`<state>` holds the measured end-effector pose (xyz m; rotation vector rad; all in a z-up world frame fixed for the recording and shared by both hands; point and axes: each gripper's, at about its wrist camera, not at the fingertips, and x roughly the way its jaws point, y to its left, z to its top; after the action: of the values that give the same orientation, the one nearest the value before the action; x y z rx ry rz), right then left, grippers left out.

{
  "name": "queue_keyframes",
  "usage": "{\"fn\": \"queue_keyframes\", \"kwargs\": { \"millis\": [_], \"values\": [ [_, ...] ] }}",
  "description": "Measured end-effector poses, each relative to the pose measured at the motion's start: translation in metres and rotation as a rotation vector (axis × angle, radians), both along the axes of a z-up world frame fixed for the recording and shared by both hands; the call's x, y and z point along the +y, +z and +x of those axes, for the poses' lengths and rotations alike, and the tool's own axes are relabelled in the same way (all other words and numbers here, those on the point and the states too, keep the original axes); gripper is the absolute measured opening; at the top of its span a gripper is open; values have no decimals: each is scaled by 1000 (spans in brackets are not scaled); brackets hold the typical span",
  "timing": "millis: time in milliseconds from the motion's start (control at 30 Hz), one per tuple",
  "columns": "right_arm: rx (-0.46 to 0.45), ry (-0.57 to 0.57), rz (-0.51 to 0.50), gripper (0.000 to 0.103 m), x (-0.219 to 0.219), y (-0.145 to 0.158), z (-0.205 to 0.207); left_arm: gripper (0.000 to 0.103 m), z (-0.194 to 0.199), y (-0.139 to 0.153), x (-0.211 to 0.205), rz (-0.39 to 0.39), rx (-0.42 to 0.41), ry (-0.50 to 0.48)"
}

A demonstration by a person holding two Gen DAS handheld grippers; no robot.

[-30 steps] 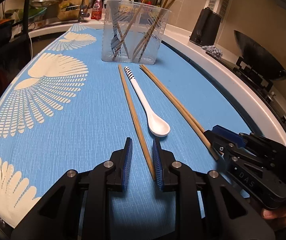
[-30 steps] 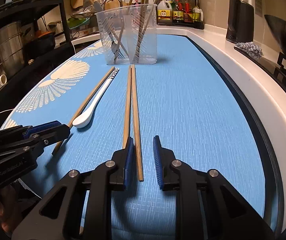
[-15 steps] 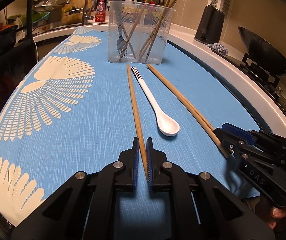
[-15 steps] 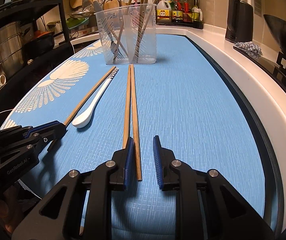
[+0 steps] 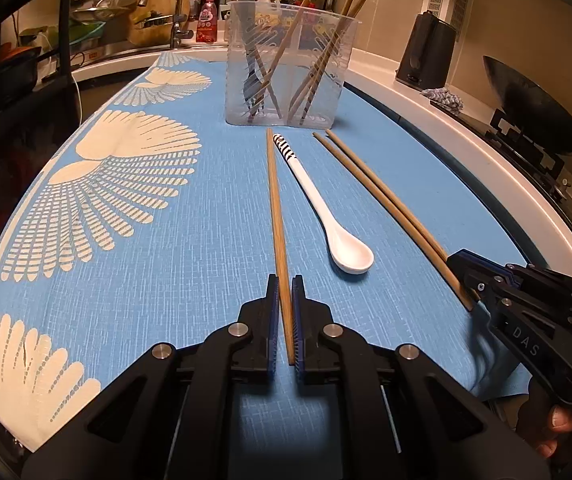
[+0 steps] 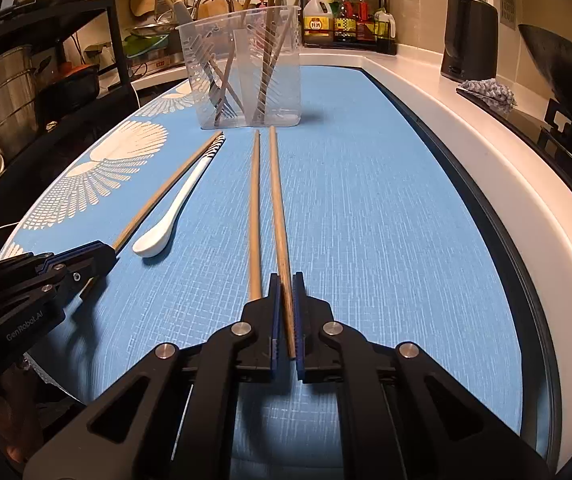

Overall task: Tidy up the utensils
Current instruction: 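Close the left tool on one chopstick while the right tool closes on another chopstick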

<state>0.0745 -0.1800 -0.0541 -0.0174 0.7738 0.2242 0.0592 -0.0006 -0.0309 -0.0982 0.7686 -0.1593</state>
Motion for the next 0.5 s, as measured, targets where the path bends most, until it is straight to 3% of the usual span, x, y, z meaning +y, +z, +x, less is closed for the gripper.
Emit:
{"fn": "queue_keyframes", "kwargs": {
  "millis": [500],
  "values": [
    [0, -89, -22, 6, -13, 1, 0, 6, -2, -1, 11, -2, -6, 22]
  ]
}}
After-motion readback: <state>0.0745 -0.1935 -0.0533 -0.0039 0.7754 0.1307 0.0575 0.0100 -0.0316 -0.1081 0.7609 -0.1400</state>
